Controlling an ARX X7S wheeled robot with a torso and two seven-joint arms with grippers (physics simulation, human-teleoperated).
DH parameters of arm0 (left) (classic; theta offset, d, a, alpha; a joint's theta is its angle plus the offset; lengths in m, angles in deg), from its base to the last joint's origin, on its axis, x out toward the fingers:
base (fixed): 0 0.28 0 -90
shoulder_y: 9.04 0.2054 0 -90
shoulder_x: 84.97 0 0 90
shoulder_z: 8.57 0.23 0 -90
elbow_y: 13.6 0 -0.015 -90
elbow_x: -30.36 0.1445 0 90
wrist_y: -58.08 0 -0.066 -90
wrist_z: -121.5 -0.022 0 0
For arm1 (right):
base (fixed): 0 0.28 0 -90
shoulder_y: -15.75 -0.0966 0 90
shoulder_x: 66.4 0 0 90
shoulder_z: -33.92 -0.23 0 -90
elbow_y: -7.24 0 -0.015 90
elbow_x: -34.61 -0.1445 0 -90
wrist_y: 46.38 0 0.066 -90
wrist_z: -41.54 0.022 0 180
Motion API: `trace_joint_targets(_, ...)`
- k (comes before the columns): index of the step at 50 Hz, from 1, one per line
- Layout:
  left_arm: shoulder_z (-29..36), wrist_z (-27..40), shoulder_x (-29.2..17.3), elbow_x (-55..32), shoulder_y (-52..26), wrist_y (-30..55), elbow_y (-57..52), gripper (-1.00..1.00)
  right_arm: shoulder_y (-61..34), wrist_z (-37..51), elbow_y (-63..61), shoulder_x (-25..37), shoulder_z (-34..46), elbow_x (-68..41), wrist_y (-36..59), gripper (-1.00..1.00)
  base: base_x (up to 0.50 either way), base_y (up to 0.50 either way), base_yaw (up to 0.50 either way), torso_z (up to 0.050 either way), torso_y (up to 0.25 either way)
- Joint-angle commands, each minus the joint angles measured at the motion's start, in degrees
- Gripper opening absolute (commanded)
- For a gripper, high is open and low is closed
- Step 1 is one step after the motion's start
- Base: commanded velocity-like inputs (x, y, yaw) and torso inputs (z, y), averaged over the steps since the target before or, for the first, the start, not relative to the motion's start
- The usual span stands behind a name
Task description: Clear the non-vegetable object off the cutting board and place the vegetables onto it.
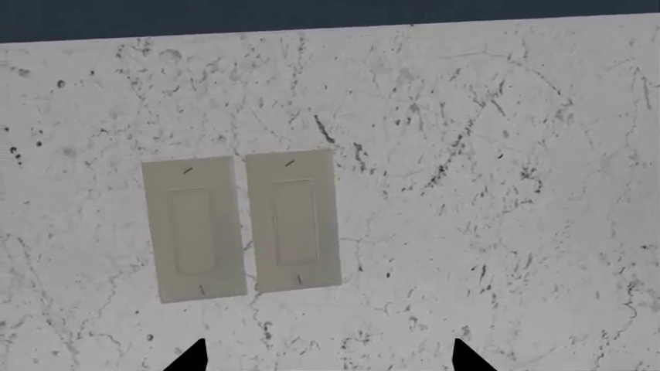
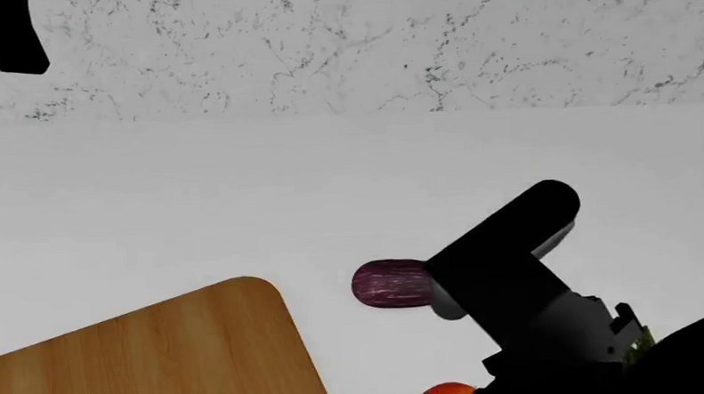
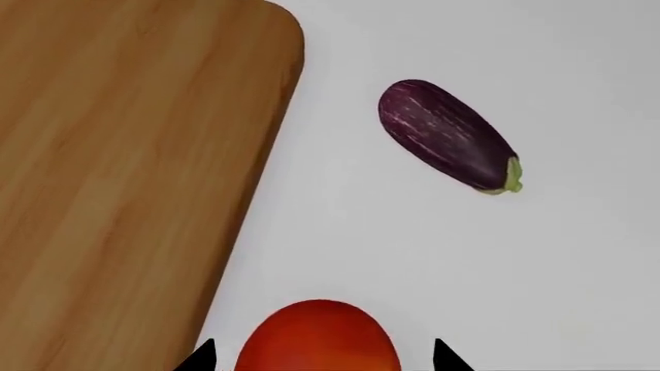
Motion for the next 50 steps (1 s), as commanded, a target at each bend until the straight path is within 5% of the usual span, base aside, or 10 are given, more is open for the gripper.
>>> trace_joint_targets(1, 0.02, 0.45, -0.25, -0.01, 0.07, -0.18, -0.78, 1.0, 2.76, -0.89, -0.8, 0.64, 0.23, 1.74, -1.84, 1.0, 0.0, 0.0, 0.0, 0.0, 0.0)
trace_joint_targets(23, -0.75, 1.01, -0.18, -0.53, -0.54, -0.47, -0.42, 1.0, 6.41, -1.8, -1.49, 1.96, 1.15, 3.64, -3.5, 1.0, 0.0, 0.0, 0.0, 0.0, 0.0)
trace_joint_targets(24, -0.84, 1.06, -0.12, -0.58, -0.57, -0.51, -0.46, 1.0, 6.4, -1.76, -1.57, 2.03, 1.19, 3.61, -3.4, -1.0, 0.0, 0.0, 0.0, 0.0, 0.0)
trace_joint_targets(50, -1.77, 1.57, -0.48, -1.45, 0.14, -0.68, -1.02, 1.0, -6.69, 6.78, -4.53, 0.82, -1.36, -8.17, 1.16, -1.0, 0.0, 0.0, 0.0, 0.0, 0.0)
